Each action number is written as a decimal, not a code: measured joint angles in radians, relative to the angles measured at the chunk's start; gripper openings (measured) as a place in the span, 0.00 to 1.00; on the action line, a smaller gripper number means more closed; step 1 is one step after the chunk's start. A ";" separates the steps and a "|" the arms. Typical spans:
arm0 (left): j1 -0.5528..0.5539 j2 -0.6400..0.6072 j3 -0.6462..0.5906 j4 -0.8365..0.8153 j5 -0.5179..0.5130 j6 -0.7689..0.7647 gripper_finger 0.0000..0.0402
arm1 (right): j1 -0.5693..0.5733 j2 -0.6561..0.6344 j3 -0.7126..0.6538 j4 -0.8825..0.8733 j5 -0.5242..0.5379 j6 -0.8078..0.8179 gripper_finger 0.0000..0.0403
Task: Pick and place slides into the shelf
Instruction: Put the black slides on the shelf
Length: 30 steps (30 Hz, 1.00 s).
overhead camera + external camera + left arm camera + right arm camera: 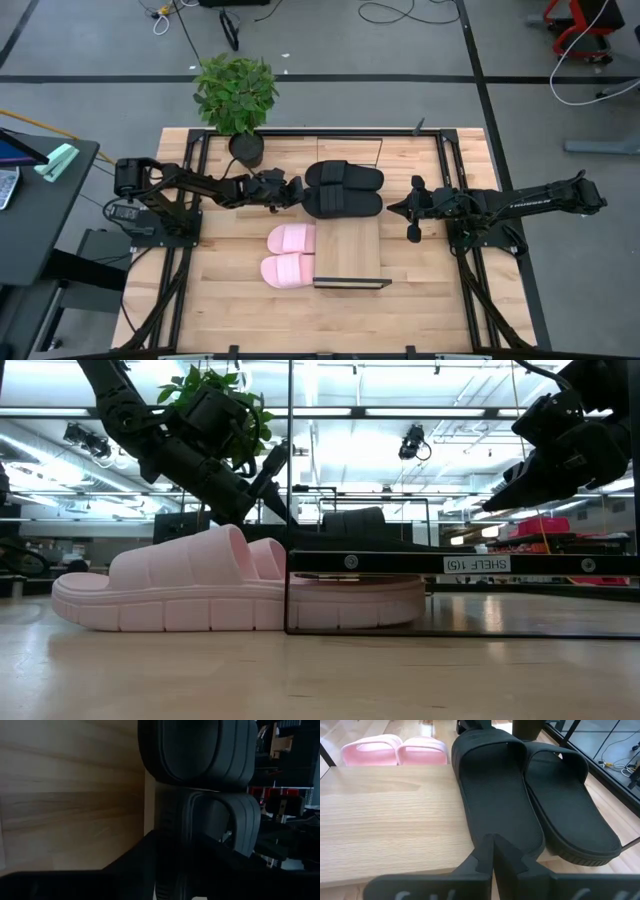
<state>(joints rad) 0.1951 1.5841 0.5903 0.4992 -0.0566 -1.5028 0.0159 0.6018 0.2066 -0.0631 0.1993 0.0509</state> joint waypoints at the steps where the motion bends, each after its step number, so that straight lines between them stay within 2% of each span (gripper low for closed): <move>1: 0.000 0.000 0.000 0.000 0.000 0.001 0.33 | 0.000 0.000 0.000 0.000 0.000 0.000 0.03; 14: -0.007 0.000 -0.001 -0.078 -0.007 0.038 0.45 | 0.000 0.000 0.000 0.000 -0.015 0.009 0.03; 22: 0.001 -0.001 -0.001 -0.078 -0.006 0.123 0.53 | 0.000 0.000 0.000 0.000 -0.022 0.011 0.03; 30: 0.029 -0.001 -0.001 -0.083 0.041 0.180 0.57 | 0.000 0.000 0.000 -0.003 -0.036 0.035 0.03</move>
<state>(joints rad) 0.2239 1.5833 0.5892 0.4160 -0.0159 -1.3231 0.0160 0.6018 0.2066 -0.0658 0.1638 0.0857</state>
